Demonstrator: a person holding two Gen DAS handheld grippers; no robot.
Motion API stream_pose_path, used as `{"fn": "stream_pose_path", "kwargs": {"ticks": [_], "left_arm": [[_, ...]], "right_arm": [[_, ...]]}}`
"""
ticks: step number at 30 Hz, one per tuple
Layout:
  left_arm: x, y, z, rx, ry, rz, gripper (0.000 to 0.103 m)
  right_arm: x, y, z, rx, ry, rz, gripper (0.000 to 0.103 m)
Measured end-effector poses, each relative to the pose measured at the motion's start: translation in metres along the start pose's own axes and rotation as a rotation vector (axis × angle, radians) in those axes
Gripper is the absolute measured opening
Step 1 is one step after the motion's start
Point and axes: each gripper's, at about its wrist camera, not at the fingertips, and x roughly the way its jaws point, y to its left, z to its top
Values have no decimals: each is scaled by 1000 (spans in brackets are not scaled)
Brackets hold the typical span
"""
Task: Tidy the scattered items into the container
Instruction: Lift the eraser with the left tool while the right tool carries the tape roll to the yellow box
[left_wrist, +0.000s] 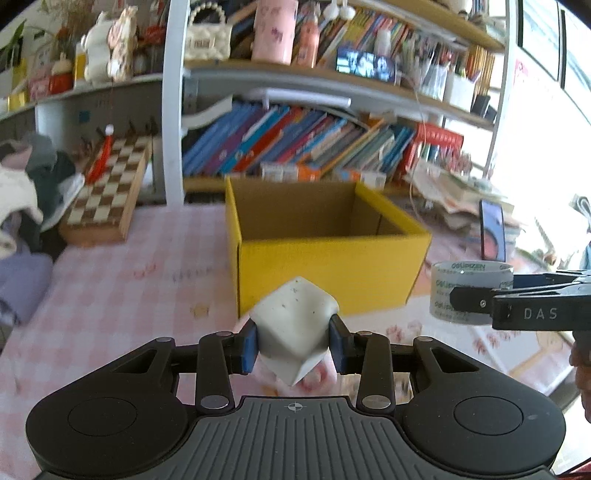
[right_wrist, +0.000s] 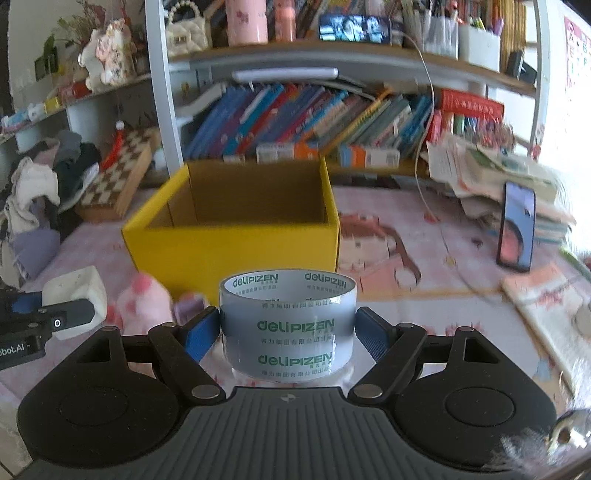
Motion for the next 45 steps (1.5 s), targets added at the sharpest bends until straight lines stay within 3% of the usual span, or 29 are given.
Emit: {"fn": "stream_pose_path", "kwargs": {"ticks": [15,26,27,28,29,30,36,45], "left_arm": [[37,-9,69,52,-91,44,36],[102,-9,104,101,-15,64,36],[108,-9,107,106,-8,68,36],[112,-9,109,111,-1,71,36],[118,-9,112,119,7,75,36],[122,-9,114,126,15,78,36],[151,-8,121,175,72,105,36],[184,-10,117,196,161,109,36]], "right_arm": [[38,-5,82,-169,-116,140,76],[107,-16,124,-285,-59,238,70],[112,-17,128,-288,-57,248,69],[117,-17,132,-295,-56,259,60],[122,-16,136,-312,-55,270,46],[128,-16,140,-327,-51,281,22],[169,-14,153,-407,29,330,22],[203,-23,153,-355,116,375,22]]}}
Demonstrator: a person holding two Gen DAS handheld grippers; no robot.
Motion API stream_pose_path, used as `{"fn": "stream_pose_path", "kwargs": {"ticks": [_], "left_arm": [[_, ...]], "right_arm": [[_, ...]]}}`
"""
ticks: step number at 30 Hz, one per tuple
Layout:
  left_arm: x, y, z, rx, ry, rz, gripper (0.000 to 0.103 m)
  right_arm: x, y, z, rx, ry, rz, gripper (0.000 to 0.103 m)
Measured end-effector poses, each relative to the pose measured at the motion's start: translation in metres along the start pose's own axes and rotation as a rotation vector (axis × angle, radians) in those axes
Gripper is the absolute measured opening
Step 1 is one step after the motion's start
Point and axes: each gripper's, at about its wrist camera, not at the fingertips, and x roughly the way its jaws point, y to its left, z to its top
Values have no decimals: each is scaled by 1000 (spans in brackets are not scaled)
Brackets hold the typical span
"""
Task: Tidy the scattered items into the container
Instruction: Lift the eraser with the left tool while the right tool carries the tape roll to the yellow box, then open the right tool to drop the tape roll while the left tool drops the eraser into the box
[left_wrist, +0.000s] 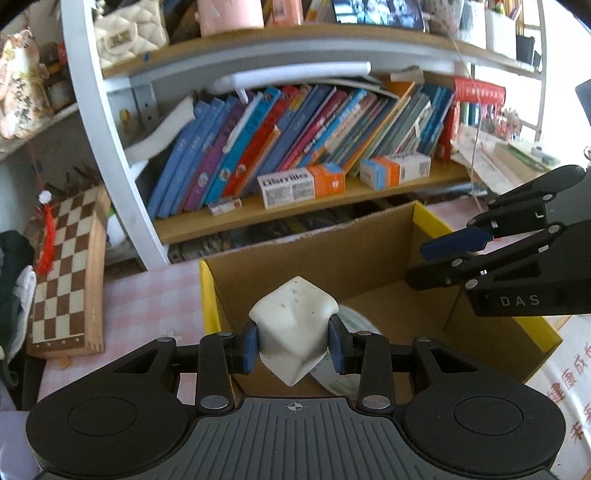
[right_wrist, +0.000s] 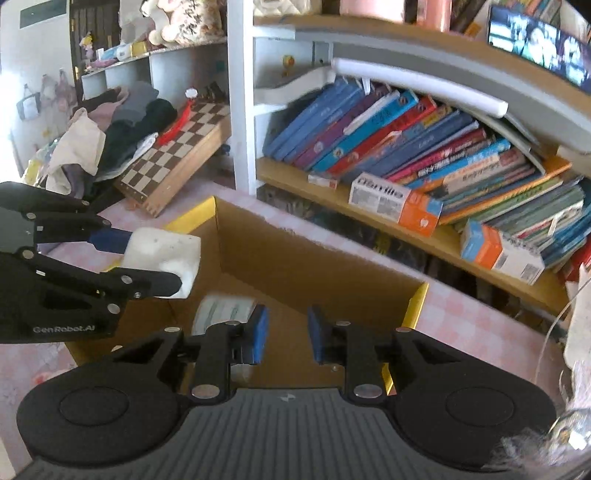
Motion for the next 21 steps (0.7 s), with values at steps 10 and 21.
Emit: {"fn": "stream_pose_path", "kwargs": {"ticks": [10,21], "left_arm": [[39,2,10,36,94,40,38],[52,10,18,-8,117,70,67]], "right_arm": [[26,-4,-4,33,65,29,22],[36,-2,-7,43,90,64,23]]}}
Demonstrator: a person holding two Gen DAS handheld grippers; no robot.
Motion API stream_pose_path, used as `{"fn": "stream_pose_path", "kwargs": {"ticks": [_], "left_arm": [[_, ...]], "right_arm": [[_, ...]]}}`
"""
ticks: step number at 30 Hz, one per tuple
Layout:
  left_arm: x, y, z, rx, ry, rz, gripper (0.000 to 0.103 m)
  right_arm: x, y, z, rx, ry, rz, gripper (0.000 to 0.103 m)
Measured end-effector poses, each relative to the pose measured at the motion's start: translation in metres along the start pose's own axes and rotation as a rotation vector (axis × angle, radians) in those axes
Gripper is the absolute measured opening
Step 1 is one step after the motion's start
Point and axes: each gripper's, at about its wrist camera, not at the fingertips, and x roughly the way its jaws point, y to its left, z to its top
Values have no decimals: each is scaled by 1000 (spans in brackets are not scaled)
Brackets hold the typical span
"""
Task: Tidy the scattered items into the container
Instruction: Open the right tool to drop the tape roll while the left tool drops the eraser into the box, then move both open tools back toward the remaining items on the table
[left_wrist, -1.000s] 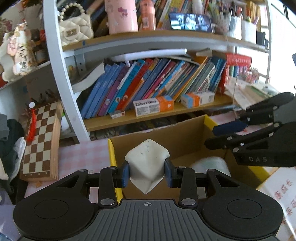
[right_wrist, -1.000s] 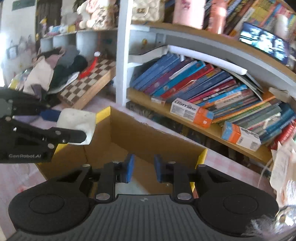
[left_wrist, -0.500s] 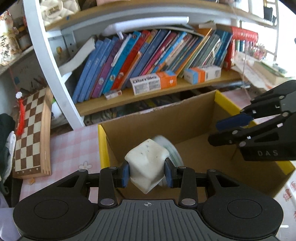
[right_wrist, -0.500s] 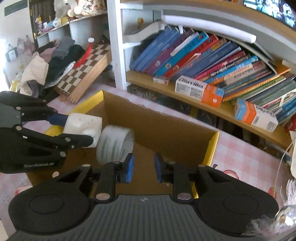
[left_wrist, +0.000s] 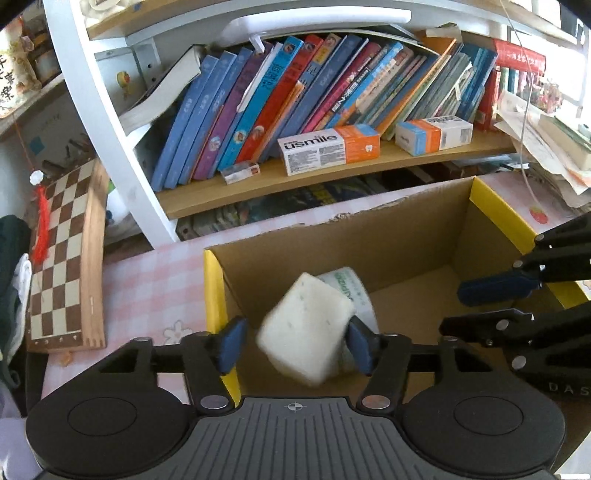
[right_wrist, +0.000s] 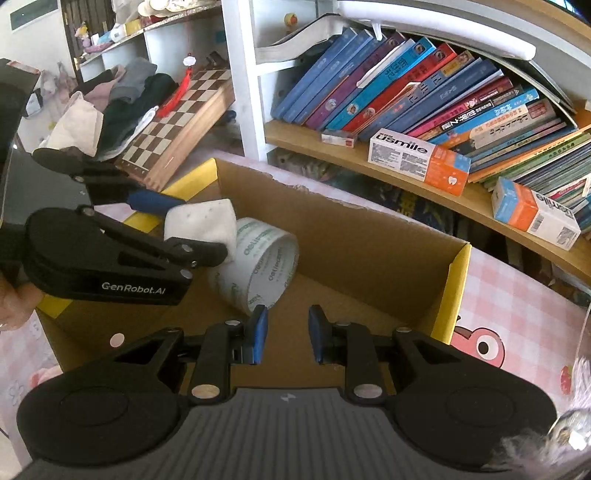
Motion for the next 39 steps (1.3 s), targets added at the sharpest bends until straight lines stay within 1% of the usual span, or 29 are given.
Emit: {"fn": "stream_pose_path", "kwargs": {"ticks": [1,2,6,11,16,20,24,27,33,39], "left_arm": [[-1,-1,0,4,-5,-3,70],[-2,-1,0,7,-9,-6,70],[-8,-1,0,10,-31,-4,70],[-27,2,-1,7,-76,4,70],[-63,3,-6,-17,-153,-18,71],[-101,7,-16,-46,-230,-43,73],[-135,14,-34,-63,-288,-60,75],[-154,20,-49,-77,-317,-62,75],[-174,29,-84,-113,-323,-69,75],[-184,29,-123,-143,-278,-106,75]], "right_arm": [[0,0,0,1,0,1,24],[0,-1,0,3,-1,2,24],[-2,-2,0,8,-5,0,24],[-10,1,-1,14,-24,3,24],[-25,8,0,16,-57,-3,24],[-45,17,-1,18,-93,-12,24],[-71,27,-6,28,-127,-26,24],[-92,35,-13,44,-147,-40,24],[-126,52,-40,84,-163,-101,24],[-139,79,-74,129,-124,-129,25]]}}
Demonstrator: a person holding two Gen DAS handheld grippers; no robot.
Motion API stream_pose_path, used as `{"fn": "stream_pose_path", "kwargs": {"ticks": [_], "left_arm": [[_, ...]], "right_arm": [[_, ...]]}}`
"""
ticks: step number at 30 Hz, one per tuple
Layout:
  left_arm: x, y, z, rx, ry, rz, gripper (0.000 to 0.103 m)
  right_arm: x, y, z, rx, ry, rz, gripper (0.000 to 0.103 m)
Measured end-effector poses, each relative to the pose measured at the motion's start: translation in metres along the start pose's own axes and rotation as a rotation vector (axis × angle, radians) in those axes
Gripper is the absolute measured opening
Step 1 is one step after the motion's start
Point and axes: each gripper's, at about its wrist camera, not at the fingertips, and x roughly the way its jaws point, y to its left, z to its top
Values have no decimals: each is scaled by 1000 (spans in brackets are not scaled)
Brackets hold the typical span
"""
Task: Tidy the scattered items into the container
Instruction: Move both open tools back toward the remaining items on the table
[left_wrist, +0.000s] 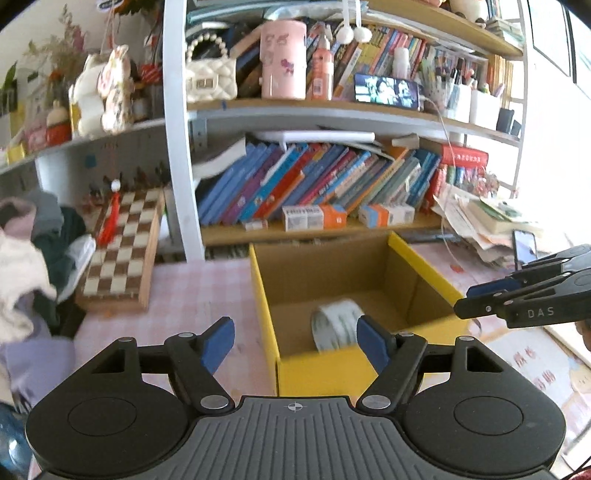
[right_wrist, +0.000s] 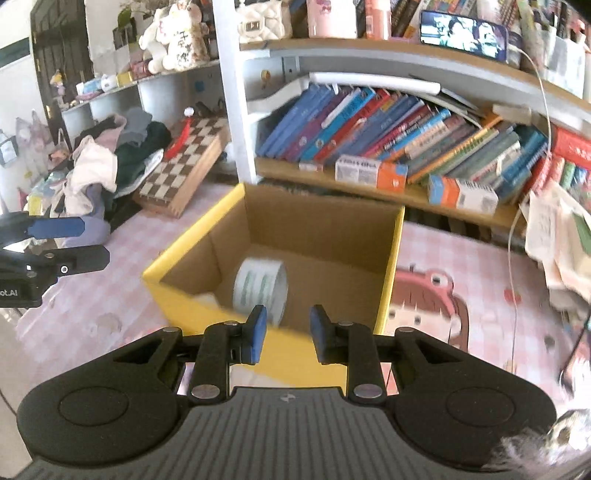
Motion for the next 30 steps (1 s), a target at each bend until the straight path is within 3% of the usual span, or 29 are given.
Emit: {"fn": "stream_pose_path", "kwargs": {"ticks": [11,16,22,30], "left_arm": [[-23,-8,-70,-4,127,-46,75],[-25,-17,-100,-7,197,-78,75],[-17,-28,-122,4,264,-101,75],[-5,-48,-138,72,312,-123,75]], "right_arm": [[-23,35,-69,107,67,-29,35],[-31,46,-97,149,73,-29,64],[-26,52,-123,204,135,-7,65],[-9,66,-133,156,192,19,64]]}}
